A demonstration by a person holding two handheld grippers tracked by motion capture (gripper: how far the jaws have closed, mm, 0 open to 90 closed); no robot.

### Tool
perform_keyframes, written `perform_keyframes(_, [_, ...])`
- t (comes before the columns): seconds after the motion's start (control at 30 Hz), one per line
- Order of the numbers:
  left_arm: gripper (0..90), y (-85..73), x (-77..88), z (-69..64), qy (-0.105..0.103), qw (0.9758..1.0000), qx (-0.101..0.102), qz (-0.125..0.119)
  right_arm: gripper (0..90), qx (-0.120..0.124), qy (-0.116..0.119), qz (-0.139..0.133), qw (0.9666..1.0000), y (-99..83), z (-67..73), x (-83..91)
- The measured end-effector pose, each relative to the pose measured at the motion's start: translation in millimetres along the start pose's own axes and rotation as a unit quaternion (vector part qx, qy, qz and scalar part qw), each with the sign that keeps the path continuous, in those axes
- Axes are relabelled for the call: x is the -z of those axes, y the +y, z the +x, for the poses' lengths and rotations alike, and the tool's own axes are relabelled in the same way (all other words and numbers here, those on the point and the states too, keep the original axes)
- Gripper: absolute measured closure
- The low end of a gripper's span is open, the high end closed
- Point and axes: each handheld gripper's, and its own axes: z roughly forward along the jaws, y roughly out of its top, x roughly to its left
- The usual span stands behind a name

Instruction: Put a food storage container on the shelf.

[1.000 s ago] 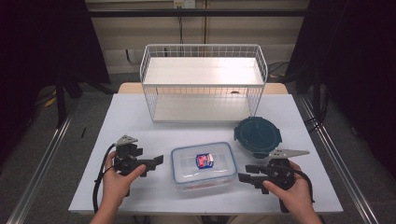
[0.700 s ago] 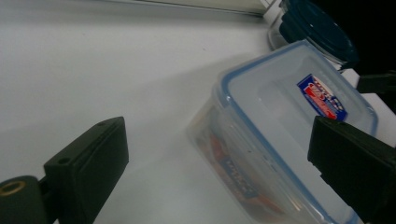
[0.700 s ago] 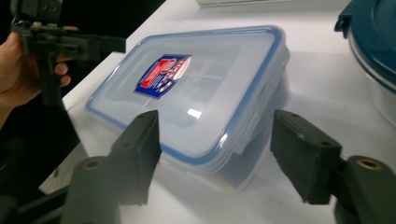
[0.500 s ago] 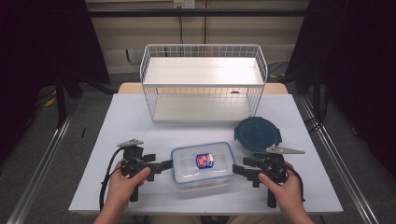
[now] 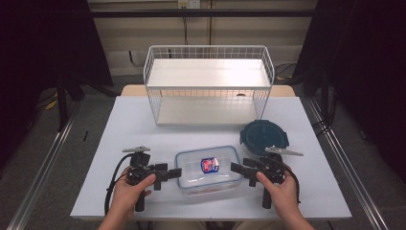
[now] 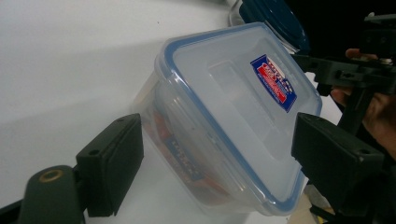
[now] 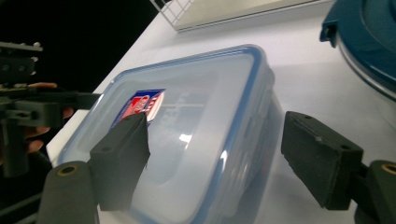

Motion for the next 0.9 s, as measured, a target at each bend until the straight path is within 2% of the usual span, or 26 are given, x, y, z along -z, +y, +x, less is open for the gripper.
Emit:
perform_keyframes(0.1, [17.9, -1.8, -2.5, -0.3, -0.003, 1.0000, 0.005, 0.004, 24.8, -0.010, -0.004, -0.001, 0.9999, 0.5, -3.2, -4.1])
perform_keyframes(0.13, [18.3, -3.3, -4.6, -1.1, -0.012, 0.9999, 0.009, 0.007, 27.8, -0.020, -0.003, -0.001, 0.9998, 0.8, -5.6, -6.7])
perform_keyframes(0.2, [18.6, -4.0, -5.6, -1.7, -0.012, 0.9999, 0.008, 0.007, 32.1, -0.033, 0.006, 0.008, 0.9994, -0.1, -6.5, -8.4])
perform_keyframes(0.23, [18.5, -5.2, -7.6, -3.3, -0.013, 0.9998, 0.014, 0.006, 32.8, -0.036, 0.005, 0.011, 0.9993, -0.6, -7.0, -8.9])
perform_keyframes(0.3, [18.6, -6.0, -8.8, -2.2, -0.015, 0.9998, 0.012, 0.008, 33.6, -0.036, 0.007, 0.012, 0.9992, -0.9, -7.9, -9.5])
perform_keyframes(0.33, [18.6, -7.4, -11.8, -1.5, -0.023, 0.9995, 0.018, 0.009, 36.8, -0.044, 0.016, 0.012, 0.9988, -0.2, -9.7, -10.1])
perform_keyframes(0.4, [19.1, -8.5, -13.8, -1.4, -0.028, 0.9994, 0.017, 0.005, 36.7, -0.046, 0.017, 0.013, 0.9987, 0.4, -9.7, -10.5])
perform_keyframes(0.43, [23.4, -8.8, -14.8, -1.9, -0.032, 0.9993, 0.018, 0.007, 36.7, -0.052, 0.018, 0.014, 0.9984, 0.6, -10.0, -11.3])
perform_keyframes(0.5, [23.7, -9.2, -16.1, -1.3, -0.027, 0.9994, 0.018, 0.010, 36.5, -0.061, 0.017, 0.012, 0.9979, -0.5, -10.4, -11.7])
perform_keyframes(0.53, [25.3, -9.6, -16.8, -0.3, -0.025, 0.9994, 0.022, 0.008, 34.9, -0.078, 0.018, 0.016, 0.9967, -1.9, -10.3, -12.5])
perform_keyframes(0.63, [26.8, -10.5, -19.0, 0.7, -0.022, 0.9994, 0.025, 0.008, 33.9, -0.081, 0.017, 0.023, 0.9963, -2.1, -8.2, -12.6])
perform_keyframes(0.73, [26.7, -13.3, -22.8, 0.7, -0.026, 0.9991, 0.031, 0.016, 33.5, -0.083, 0.011, 0.020, 0.9963, -2.8, -6.2, -12.7])
perform_keyframes(0.8, [25.3, -14.0, -23.7, 1.1, -0.026, 0.9988, 0.040, 0.011, 34.1, -0.107, 0.012, 0.025, 0.9938, -3.9, -6.0, -11.9])
perform_keyframes(0.9, [26.8, -14.2, -22.5, 3.7, -0.030, 0.9981, 0.052, 0.011, 35.6, -0.113, 0.015, 0.024, 0.9931, -4.1, -8.0, -11.7])
